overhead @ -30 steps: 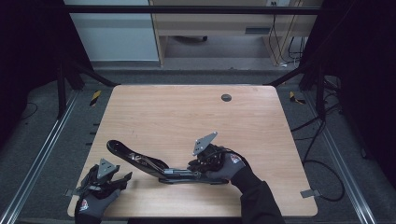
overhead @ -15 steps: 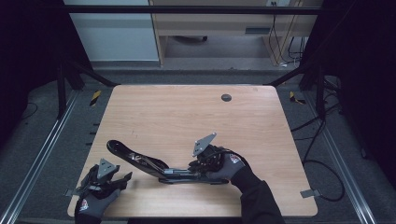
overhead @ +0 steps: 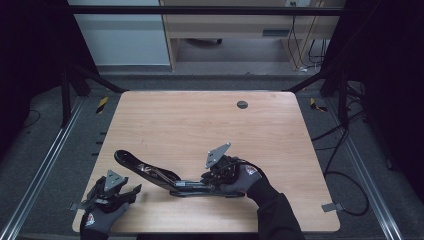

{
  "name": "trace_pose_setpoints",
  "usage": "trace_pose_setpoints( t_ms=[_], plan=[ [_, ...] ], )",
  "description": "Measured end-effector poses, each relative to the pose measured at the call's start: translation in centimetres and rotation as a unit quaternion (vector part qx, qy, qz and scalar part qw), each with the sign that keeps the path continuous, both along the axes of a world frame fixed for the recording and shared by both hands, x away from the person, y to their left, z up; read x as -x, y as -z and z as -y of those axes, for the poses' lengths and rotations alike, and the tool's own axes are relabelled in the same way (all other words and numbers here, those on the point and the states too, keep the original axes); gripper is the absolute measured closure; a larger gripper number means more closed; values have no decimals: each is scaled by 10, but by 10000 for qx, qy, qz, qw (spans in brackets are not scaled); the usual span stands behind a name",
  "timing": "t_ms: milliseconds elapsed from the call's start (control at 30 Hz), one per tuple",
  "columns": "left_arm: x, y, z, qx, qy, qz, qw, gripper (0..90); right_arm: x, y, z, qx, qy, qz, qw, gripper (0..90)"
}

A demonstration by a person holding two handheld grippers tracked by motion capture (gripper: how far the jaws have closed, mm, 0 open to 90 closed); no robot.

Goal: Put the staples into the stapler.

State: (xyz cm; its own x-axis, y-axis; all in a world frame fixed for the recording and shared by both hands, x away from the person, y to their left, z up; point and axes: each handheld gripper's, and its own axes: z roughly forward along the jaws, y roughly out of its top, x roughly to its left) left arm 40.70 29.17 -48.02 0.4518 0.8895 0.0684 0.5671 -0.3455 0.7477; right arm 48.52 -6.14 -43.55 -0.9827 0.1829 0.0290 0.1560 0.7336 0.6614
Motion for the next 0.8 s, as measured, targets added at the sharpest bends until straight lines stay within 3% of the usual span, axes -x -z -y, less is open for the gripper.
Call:
trace_pose_setpoints(
  t_ms=[800],
  plan=[
    [0,0,0,-10,0,0,10000,422,-1,3,-11,128,-187,-45,9997,787]
  ],
)
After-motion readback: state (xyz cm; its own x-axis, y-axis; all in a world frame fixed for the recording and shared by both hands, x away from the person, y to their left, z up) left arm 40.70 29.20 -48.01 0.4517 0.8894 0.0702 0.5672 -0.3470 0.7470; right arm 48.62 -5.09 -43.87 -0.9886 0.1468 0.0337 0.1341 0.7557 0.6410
